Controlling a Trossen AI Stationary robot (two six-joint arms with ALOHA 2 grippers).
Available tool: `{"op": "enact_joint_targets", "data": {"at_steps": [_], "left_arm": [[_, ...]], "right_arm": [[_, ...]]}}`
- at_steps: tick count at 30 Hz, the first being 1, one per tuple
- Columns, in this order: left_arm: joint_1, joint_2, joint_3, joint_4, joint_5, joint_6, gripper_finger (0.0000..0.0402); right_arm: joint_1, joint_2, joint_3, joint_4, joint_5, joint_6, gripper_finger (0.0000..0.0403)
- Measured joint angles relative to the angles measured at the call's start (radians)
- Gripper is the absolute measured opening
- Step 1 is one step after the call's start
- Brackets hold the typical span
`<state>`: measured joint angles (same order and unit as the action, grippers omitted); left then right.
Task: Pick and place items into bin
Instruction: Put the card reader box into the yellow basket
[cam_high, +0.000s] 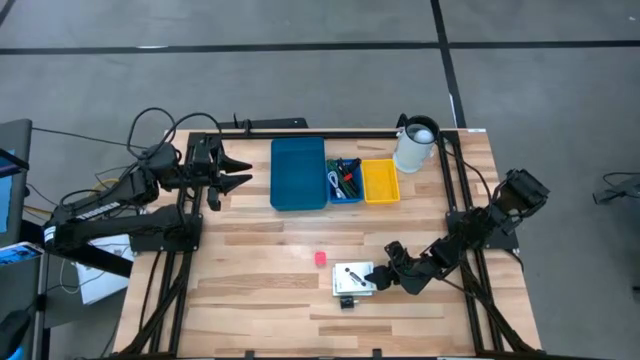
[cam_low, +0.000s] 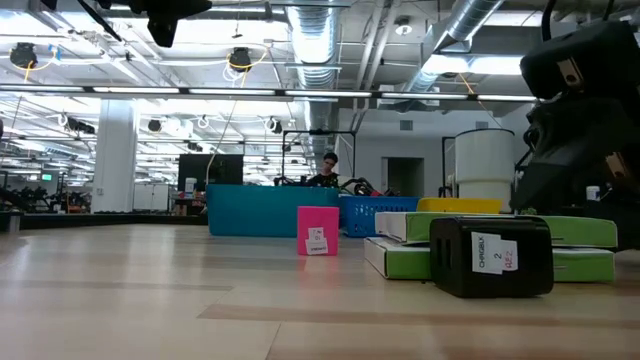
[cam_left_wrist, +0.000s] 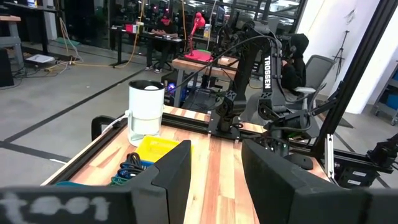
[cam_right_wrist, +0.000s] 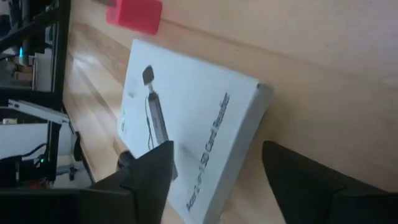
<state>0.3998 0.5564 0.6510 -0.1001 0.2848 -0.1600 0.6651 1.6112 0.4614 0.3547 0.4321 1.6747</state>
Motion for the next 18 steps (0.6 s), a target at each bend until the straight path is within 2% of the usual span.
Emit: {"op": "enact_joint_targets", "data": {"at_steps": [11,18], "left_arm": [[0.000,0.000,0.000,0.000,0.000,0.000,0.0130],[0.000,0.000,0.000,-0.005,0.000,0.000,0.0130]], "right_arm": [[0.001,0.001,0.000,0.015,-0.003,-0.024,0.0135],[0.001,0.000,0.000,0.017,-0.004,-0.032,0.0100]]}}
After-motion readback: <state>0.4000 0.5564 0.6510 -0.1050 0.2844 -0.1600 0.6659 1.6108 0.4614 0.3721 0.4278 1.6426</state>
